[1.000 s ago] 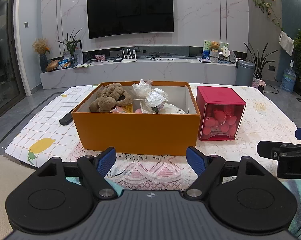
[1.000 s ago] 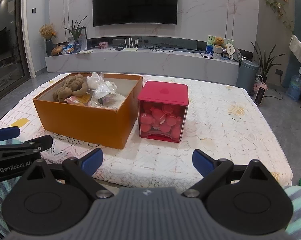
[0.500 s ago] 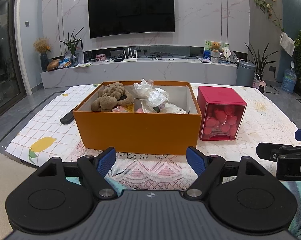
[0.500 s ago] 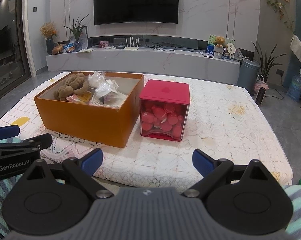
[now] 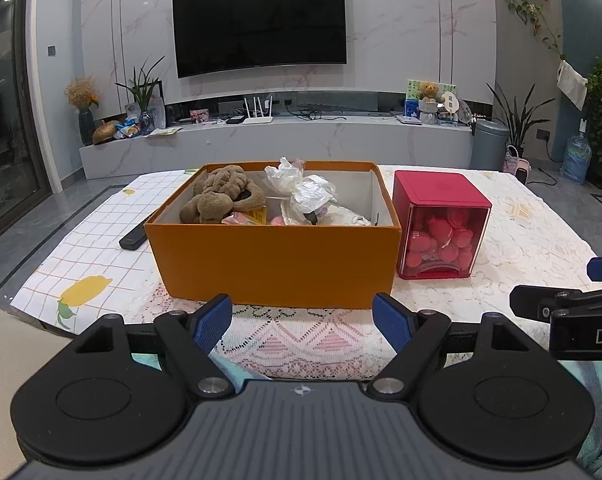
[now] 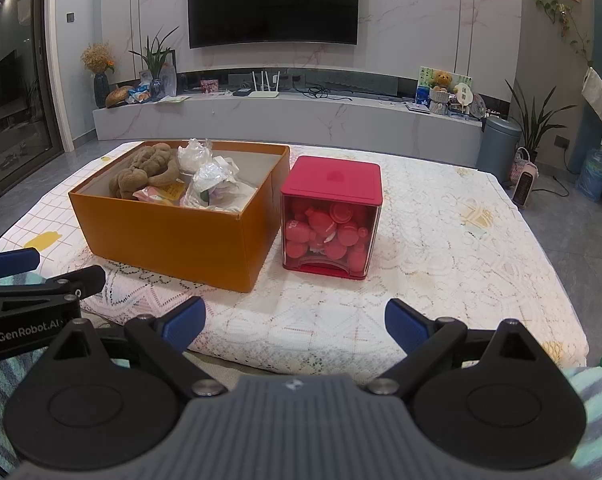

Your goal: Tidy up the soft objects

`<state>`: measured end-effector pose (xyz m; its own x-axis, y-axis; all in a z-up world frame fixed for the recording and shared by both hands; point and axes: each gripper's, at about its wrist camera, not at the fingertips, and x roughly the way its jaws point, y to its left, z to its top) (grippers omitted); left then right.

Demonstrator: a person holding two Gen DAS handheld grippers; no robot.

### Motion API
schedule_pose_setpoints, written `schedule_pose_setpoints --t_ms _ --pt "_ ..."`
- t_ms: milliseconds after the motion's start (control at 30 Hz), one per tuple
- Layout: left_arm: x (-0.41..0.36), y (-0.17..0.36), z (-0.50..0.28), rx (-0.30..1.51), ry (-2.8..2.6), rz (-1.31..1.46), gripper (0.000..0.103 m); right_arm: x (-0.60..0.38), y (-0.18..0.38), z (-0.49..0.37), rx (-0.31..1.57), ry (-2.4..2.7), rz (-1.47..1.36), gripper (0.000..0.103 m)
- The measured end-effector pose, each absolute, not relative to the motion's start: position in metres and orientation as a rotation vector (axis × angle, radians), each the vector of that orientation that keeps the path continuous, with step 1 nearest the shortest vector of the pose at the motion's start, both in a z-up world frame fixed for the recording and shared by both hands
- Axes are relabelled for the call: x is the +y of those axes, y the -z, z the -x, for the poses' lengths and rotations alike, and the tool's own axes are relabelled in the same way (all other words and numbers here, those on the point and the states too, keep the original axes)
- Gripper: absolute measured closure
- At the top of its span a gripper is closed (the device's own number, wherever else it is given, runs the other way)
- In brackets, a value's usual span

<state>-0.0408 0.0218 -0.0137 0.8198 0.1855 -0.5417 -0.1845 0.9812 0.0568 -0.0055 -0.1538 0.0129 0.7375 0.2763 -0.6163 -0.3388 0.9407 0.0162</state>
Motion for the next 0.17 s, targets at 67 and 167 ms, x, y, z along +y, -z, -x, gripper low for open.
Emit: schedule_pose_setpoints --t_ms 67,167 --pt "0.0215 0.0134 0.0405 0.576 -0.194 -0.004 0.009 -0.1538 -0.0130 0.0054 0.660 -0.339 0.100 0.008" --pt "0.0210 0.0134 0.0405 0.580 -0.190 0.002 0.009 -0.1541 -0.0130 0.0054 0.659 -0.338 0.100 0.008"
